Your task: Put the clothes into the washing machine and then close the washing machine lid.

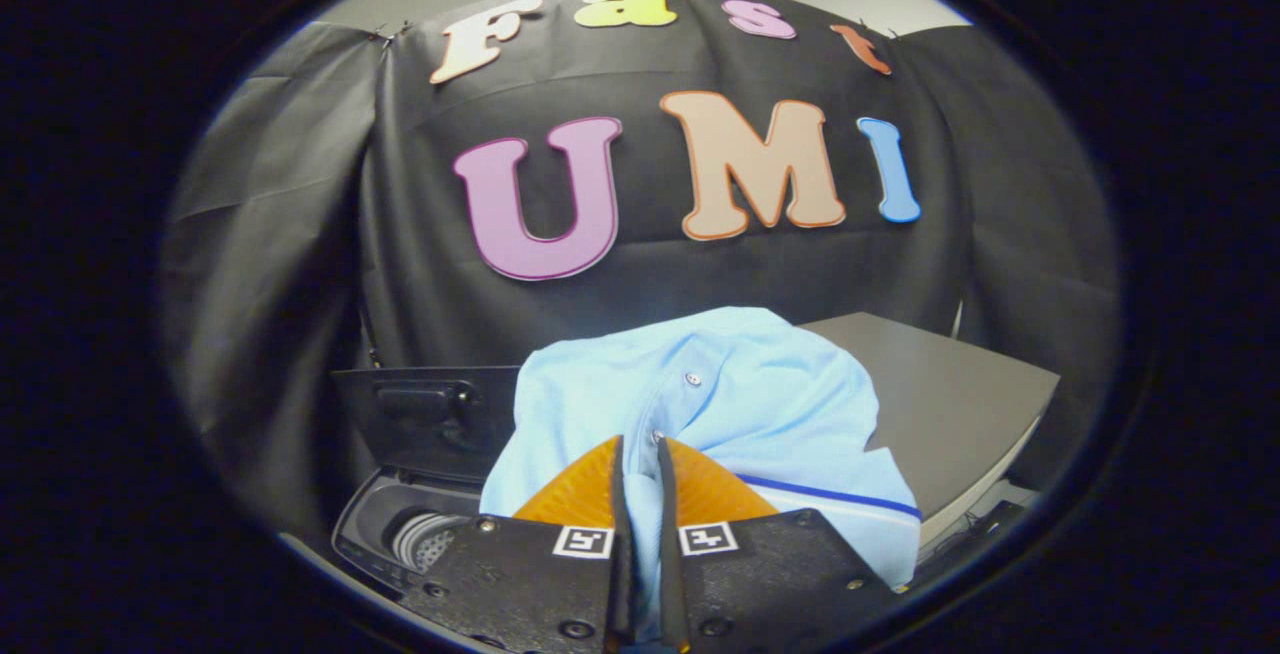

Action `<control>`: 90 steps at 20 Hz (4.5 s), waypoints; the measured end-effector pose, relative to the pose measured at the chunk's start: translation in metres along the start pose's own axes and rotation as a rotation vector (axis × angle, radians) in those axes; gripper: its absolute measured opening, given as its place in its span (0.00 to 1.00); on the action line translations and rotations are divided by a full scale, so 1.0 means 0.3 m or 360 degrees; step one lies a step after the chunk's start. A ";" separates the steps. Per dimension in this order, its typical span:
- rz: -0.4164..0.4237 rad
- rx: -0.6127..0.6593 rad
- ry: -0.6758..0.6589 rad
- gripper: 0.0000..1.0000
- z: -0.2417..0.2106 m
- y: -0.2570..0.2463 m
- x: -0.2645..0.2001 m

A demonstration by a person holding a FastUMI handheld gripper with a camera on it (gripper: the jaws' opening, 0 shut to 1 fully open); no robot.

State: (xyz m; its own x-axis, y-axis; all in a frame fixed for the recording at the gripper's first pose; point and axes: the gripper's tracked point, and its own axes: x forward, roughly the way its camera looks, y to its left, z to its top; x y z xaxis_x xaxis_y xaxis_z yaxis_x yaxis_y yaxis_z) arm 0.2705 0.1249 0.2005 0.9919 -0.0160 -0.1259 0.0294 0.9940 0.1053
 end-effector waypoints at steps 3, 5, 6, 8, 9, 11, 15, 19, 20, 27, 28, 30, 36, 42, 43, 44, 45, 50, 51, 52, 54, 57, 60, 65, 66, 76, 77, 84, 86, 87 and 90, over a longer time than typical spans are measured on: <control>0.0209 0.0077 0.0003 0.10 -0.015 0.196 0.001; 0.0326 0.0090 0.0017 0.10 -0.034 0.321 0.006; 0.0371 0.0068 0.0025 0.10 -0.044 0.385 0.010; 0.0419 -0.0021 0.0019 0.10 -0.063 0.489 0.028; 0.0432 -0.0066 0.0010 0.10 -0.075 0.536 0.040; 0.0457 -0.0123 -0.0018 0.10 -0.102 0.612 0.063; 0.0611 -0.0083 0.0123 0.15 -0.227 0.763 0.137; 0.0636 -0.0058 0.0132 0.22 -0.248 0.820 0.189; 0.0634 -0.0067 0.0099 0.23 -0.213 0.829 0.191; 0.0581 -0.0045 0.0024 0.23 -0.136 0.817 0.270; 0.0550 -0.0031 0.0017 0.23 -0.125 0.805 0.291; 0.0542 -0.0001 -0.0009 0.37 -0.099 0.813 0.330; 0.0448 -0.0048 -0.0074 0.74 -0.030 0.810 0.492; 0.0248 -0.0086 -0.0143 0.97 0.035 0.761 0.677; 0.0225 -0.0102 -0.0130 0.97 0.035 0.743 0.719; 0.0203 -0.0104 -0.0114 0.97 0.026 0.729 0.750; 0.0181 -0.0094 -0.0093 0.97 0.013 0.718 0.776; 0.0097 -0.0145 -0.0035 0.97 -0.016 0.693 0.799; 0.0091 -0.0148 -0.0057 0.97 -0.023 0.691 0.787; 0.0090 -0.0151 -0.0063 0.97 -0.028 0.688 0.782; 0.0101 -0.0147 -0.0083 0.96 -0.025 0.690 0.755; 0.0103 -0.0152 -0.0073 0.97 -0.031 0.686 0.722; 0.0122 -0.0151 -0.0063 0.97 -0.038 0.687 0.674; 0.0146 -0.0159 -0.0054 0.97 -0.057 0.684 0.581; 0.0150 -0.0160 -0.0048 0.96 -0.053 0.682 0.578; 0.0153 -0.0153 0.0051 0.96 -0.148 0.663 0.395; 0.0152 -0.0150 0.0056 0.96 -0.156 0.661 0.386; 0.0134 -0.0127 0.0110 0.97 -0.195 0.635 0.355; 0.0137 -0.0114 0.0124 0.96 -0.207 0.634 0.350; 0.0137 -0.0112 0.0127 0.96 -0.210 0.633 0.348; 0.0138 -0.0117 0.0126 0.96 -0.212 0.630 0.344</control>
State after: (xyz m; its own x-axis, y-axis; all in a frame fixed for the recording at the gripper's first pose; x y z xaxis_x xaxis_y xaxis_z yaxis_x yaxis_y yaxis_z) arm 0.3706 0.3179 0.1445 0.9774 0.0763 -0.1973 -0.0683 0.9966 0.0468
